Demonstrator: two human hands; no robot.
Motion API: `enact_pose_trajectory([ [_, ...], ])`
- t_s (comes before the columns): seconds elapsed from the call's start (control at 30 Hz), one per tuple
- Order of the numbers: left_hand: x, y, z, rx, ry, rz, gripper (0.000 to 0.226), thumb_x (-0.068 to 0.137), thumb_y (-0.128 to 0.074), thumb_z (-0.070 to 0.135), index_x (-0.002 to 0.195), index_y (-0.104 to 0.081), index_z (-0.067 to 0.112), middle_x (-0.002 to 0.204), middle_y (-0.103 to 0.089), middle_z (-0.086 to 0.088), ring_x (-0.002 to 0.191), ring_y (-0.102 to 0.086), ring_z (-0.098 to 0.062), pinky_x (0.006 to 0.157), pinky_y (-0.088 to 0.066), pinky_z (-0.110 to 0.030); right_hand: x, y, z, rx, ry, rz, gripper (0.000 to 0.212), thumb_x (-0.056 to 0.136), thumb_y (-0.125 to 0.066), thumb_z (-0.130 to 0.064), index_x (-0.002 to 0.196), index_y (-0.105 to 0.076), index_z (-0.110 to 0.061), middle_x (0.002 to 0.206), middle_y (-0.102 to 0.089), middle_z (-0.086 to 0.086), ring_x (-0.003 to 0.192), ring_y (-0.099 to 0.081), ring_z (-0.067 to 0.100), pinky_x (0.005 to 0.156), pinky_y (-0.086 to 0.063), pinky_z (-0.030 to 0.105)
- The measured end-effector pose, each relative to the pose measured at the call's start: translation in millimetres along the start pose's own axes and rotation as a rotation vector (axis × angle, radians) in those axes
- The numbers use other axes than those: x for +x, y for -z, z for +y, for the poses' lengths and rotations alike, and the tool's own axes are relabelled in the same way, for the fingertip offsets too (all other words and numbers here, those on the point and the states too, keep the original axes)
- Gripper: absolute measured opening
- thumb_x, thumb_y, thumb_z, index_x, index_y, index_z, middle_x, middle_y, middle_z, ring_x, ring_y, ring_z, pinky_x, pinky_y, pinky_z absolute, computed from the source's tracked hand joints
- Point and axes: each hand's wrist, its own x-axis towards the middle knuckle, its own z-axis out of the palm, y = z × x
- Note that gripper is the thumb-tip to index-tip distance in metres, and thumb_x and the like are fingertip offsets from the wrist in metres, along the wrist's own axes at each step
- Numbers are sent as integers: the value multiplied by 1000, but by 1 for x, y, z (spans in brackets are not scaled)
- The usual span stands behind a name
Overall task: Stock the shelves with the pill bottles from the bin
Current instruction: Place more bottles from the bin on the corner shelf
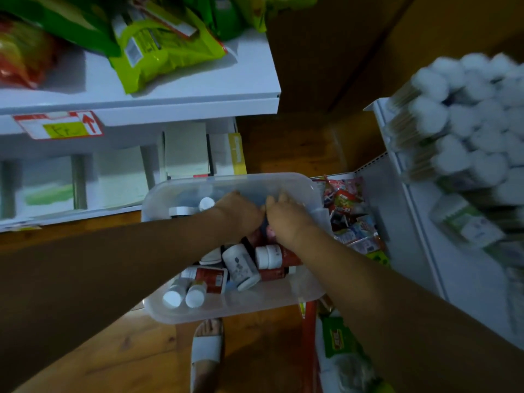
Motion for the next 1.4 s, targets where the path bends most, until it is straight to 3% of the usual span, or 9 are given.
enact_pose_trajectory([
  [0.13,-23,15,-14,-269,-31,78,90,87,-81,34,158,-28,15,125,-60,-14,106,-63,-31,77,-50,-36,0,-3,3,33,17,89,73,90,-76,-23,151,-39,-11,148,-41,15,135,-38,33,115,-36,40],
  [0.3,-59,30,-18,-635,-13,215,62,82,-85,23,136,-53,26,104,-46,4,84,-42,-7,75,-35,-25,-8,-9,-1,114,-14,134,59,92,-74,-16,144,-48,-13,152,-26,17,124,-50,36,99,-54,47],
  [0.43,-81,22,-20,-909,57,314,66,78,-85,17,134,-53,30,104,-43,8,93,-43,-10,86,-49,-33,-25,-10,-3,323,11,249,68,84,-83,-21,137,-41,-25,139,-35,14,107,-60,34,89,-58,48],
  [0.63,-134,40,-17,-1484,146,637,78,77,-91,8,138,-48,33,130,-57,5,118,-61,-16,88,-58,-26,-120,26,-12,1054,-35,631,67,74,-91,-28,125,-49,-38,124,-58,-6,118,-57,19,94,-54,39],
  [0.73,-169,91,-3,-1826,-12,731,66,82,-88,9,138,-57,28,131,-69,1,124,-66,-17,99,-56,-41,-199,85,-2,1392,-61,799,63,72,-93,-14,119,-59,-37,118,-65,-10,109,-66,8,88,-58,30],
  [0.83,-201,162,22,-2158,-195,730,49,88,-72,16,135,-61,9,123,-72,-12,113,-68,-28,96,-53,-39,-281,148,17,1581,-24,985,64,75,-88,-4,128,-63,-31,127,-69,0,117,-68,18,91,-60,39],
  [0.97,-251,265,63,-2238,-421,657,40,95,-61,32,129,-66,12,114,-70,-13,101,-66,-27,81,-51,-37,-382,220,44,1994,109,1092,69,79,-74,-4,143,-53,-18,117,-75,8,108,-72,27,84,-61,44],
  [1.23,-331,372,152,-2208,-707,518,57,89,-69,56,126,-68,13,98,-68,-7,76,-65,-17,57,-54,-27,-545,265,55,1966,36,1295,51,84,-66,-14,134,-62,-3,126,-69,24,109,-68,37,91,-58,54],
  [1.4,-364,401,191,-2158,-701,460,70,87,-67,55,139,-60,9,122,-65,-17,109,-65,-34,77,-61,-53,-608,249,47,1991,-10,1393,40,92,-63,-19,131,-65,-11,125,-71,17,112,-69,35,91,-60,51],
])
